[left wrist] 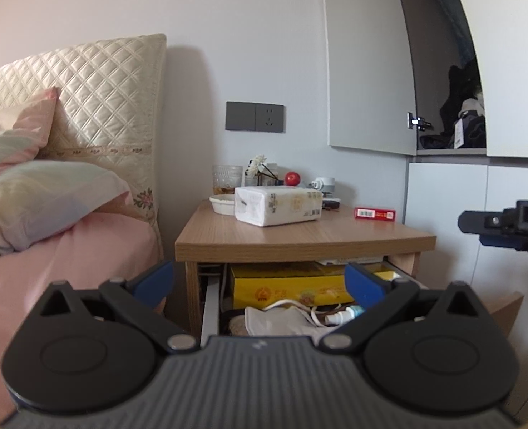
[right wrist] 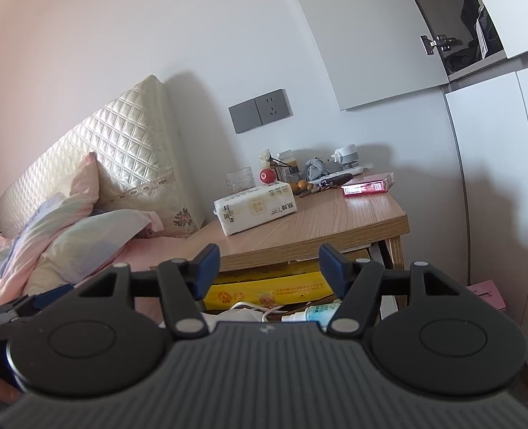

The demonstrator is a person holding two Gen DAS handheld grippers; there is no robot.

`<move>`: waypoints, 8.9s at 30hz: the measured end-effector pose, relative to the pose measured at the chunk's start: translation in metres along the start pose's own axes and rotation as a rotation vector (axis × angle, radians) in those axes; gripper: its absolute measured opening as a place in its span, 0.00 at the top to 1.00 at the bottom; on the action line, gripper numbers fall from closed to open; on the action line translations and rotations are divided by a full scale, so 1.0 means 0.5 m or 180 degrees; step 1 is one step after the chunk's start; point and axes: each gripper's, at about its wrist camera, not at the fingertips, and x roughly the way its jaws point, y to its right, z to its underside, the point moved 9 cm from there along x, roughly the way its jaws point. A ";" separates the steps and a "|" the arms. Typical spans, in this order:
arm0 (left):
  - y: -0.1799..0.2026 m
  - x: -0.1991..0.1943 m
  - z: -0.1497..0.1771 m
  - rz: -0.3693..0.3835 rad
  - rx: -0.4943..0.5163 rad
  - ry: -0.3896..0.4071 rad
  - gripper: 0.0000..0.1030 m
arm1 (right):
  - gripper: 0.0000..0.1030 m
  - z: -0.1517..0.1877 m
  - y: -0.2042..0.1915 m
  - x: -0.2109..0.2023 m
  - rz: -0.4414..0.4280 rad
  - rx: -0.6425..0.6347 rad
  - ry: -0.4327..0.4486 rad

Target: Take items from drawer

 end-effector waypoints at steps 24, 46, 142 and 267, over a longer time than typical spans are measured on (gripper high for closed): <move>-0.031 0.005 0.026 -0.0196 0.0147 0.0062 0.00 | 0.00 0.037 0.040 0.044 0.0139 0.0036 -0.0004; -0.055 -0.020 0.016 -0.0285 -0.0044 0.0168 0.00 | 0.00 0.067 -0.001 0.073 0.0197 -0.0051 -0.0155; -0.078 -0.055 0.027 0.0035 -0.0501 0.0084 0.00 | 0.00 0.019 0.049 0.264 0.0631 -0.0430 -0.2954; -0.039 -0.056 0.037 0.0073 -0.0197 0.0033 0.00 | 0.18 0.039 0.030 0.020 0.0683 -0.0456 0.0066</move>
